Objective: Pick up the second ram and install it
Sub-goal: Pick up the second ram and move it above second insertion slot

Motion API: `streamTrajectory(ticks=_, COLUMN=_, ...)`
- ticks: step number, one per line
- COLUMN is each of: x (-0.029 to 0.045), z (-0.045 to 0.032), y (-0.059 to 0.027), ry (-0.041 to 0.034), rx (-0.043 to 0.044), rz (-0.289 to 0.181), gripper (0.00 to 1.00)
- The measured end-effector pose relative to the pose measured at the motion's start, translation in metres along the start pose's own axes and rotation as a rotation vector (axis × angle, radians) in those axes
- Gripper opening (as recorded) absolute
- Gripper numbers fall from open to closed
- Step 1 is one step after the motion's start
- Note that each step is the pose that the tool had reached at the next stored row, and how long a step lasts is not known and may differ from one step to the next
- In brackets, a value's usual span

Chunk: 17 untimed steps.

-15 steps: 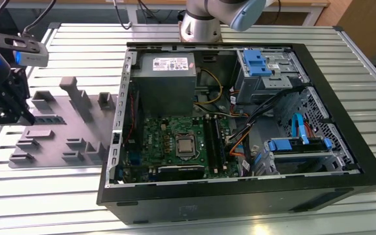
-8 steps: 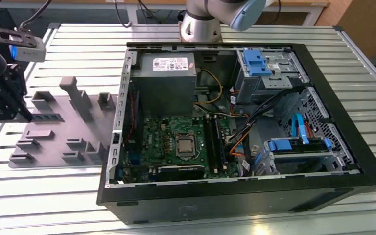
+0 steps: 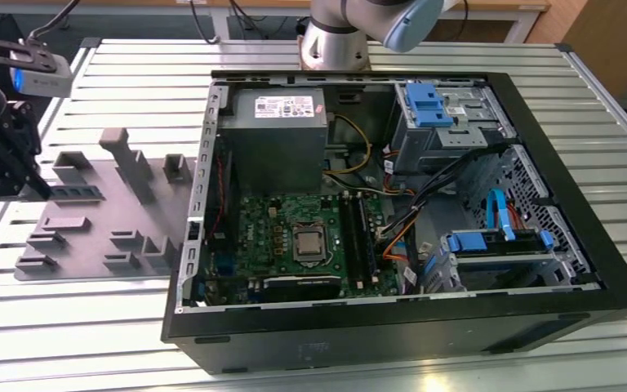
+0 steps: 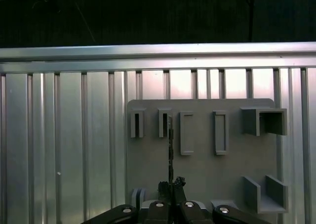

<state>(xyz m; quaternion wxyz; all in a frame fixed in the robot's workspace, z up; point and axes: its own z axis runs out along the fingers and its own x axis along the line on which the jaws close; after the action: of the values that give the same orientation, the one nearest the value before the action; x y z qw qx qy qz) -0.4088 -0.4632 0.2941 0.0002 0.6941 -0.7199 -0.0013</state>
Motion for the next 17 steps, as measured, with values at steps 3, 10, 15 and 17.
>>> streamTrajectory(ticks=3, x=0.0, z=-0.0029, y=0.0, ry=0.0, rx=0.0, rz=0.0, gripper=0.14)
streamTrajectory(ticks=10, x=0.0, z=-0.0094, y=0.0, ry=0.0, rx=0.0, rz=0.0, gripper=0.14)
streamTrajectory(ticks=15, x=0.0, z=-0.0142, y=0.0, ry=-0.0002, rx=0.0001, rz=0.0, gripper=0.14)
streamTrajectory(ticks=17, x=0.0, z=-0.0163, y=0.0, ry=-0.0003, rx=0.0, rz=0.0, gripper=0.14)
